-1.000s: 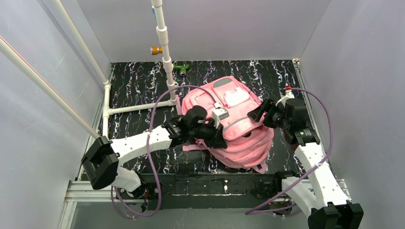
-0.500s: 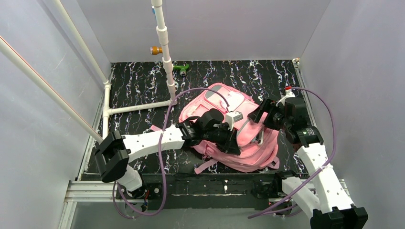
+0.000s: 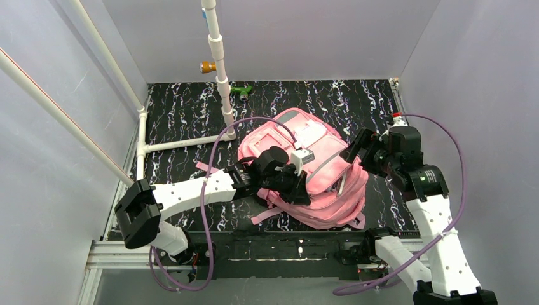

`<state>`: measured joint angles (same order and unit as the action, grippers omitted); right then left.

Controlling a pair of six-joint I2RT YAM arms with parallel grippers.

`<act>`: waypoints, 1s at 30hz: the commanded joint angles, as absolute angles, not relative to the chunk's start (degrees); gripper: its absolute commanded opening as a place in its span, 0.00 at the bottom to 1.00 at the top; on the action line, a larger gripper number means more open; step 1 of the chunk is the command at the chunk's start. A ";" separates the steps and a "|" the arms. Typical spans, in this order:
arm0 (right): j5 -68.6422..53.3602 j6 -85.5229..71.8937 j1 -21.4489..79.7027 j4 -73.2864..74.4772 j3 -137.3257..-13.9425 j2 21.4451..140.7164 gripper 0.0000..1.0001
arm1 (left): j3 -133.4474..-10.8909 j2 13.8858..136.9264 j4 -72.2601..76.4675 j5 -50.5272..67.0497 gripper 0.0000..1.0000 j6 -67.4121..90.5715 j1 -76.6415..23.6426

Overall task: Pack the student bag
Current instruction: Zip the student bag at the center of the board.

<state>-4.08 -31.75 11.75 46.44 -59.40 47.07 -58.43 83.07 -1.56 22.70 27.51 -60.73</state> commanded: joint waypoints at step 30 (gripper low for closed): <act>-22.65 -34.71 11.95 39.15 -44.61 42.11 0.21 | -58.21 81.85 2.17 24.88 0.00 30.66 -56.22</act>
<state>-23.64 -30.72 11.75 47.37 -45.28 42.48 -57.95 83.07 -0.08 24.53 30.61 -56.97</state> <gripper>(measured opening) 0.277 0.053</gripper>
